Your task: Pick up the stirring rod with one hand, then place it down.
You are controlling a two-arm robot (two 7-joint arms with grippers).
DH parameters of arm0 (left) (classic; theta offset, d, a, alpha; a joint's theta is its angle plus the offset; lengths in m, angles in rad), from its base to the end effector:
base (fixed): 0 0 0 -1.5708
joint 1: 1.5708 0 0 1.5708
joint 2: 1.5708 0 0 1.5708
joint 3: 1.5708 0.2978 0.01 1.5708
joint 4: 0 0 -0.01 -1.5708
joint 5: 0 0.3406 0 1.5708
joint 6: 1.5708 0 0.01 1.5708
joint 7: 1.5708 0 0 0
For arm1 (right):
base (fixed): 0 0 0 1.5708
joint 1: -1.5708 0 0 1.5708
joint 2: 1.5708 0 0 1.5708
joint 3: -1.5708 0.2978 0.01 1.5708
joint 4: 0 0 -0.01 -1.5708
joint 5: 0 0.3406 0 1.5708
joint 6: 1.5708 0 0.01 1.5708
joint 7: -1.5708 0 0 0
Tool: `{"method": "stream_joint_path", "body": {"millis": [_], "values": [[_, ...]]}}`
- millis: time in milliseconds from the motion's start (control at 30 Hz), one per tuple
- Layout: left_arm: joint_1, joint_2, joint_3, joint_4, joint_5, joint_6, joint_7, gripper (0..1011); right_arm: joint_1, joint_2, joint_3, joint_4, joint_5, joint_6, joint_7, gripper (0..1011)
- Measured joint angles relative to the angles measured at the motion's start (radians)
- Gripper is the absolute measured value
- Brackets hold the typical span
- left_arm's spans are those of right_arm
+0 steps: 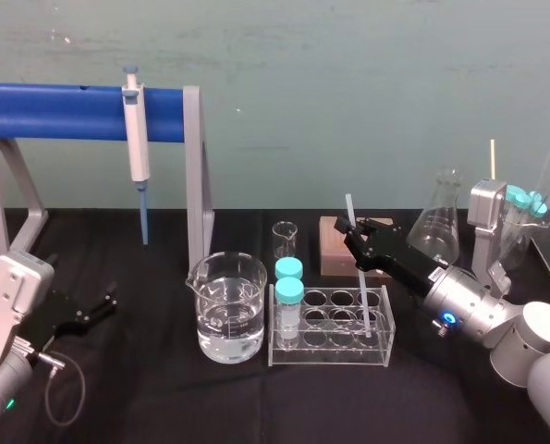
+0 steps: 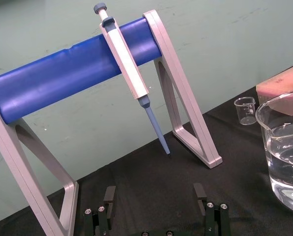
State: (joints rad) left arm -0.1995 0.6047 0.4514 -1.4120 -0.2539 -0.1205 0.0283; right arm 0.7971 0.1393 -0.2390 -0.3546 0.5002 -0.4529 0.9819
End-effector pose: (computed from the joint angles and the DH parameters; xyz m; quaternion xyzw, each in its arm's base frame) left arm 0.3894 0.0787 -0.3147 0.1415 -0.1325 0.5799 0.7913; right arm 0.5331 -0.0597 -0.3495 0.0929 0.0130 -0.3557 0.9299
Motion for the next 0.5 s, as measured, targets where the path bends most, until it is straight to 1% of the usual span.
{"method": "stream_joint_path", "body": {"millis": [200, 233, 300, 333, 400, 433, 500], "values": [[0.0, 0.0, 0.0, 0.0, 0.0, 0.0, 0.0, 1000, 0.0, 0.0, 0.0, 0.0, 0.0, -0.001, 0.0, 81], [0.0, 0.0, 0.0, 0.0, 0.0, 0.0, 0.0, 1000, 0.0, 0.0, 0.0, 0.0, 0.001, -0.001, 0.0, 116], [0.0, 0.0, 0.0, 0.0, 0.0, 0.0, 0.0, 1000, 0.0, 0.0, 0.0, 0.0, 0.001, -0.001, 0.0, 152], [0.0, 0.0, 0.0, 0.0, 0.0, 0.0, 0.0, 1000, 0.0, 0.0, 0.0, 0.0, 0.001, -0.001, 0.0, 203], [0.0, 0.0, 0.0, 0.0, 0.0, 0.0, 0.0, 1000, 0.0, 0.0, 0.0, 0.0, 0.001, -0.002, 0.0, 239], [0.0, 0.0, 0.0, 0.0, 0.0, 0.0, 0.0, 1000, 0.0, 0.0, 0.0, 0.0, 0.001, -0.002, 0.0, 291], [0.0, 0.0, 0.0, 0.0, 0.0, 0.0, 0.0, 1000, 0.0, 0.0, 0.0, 0.0, 0.001, -0.002, 0.0, 335]]}}
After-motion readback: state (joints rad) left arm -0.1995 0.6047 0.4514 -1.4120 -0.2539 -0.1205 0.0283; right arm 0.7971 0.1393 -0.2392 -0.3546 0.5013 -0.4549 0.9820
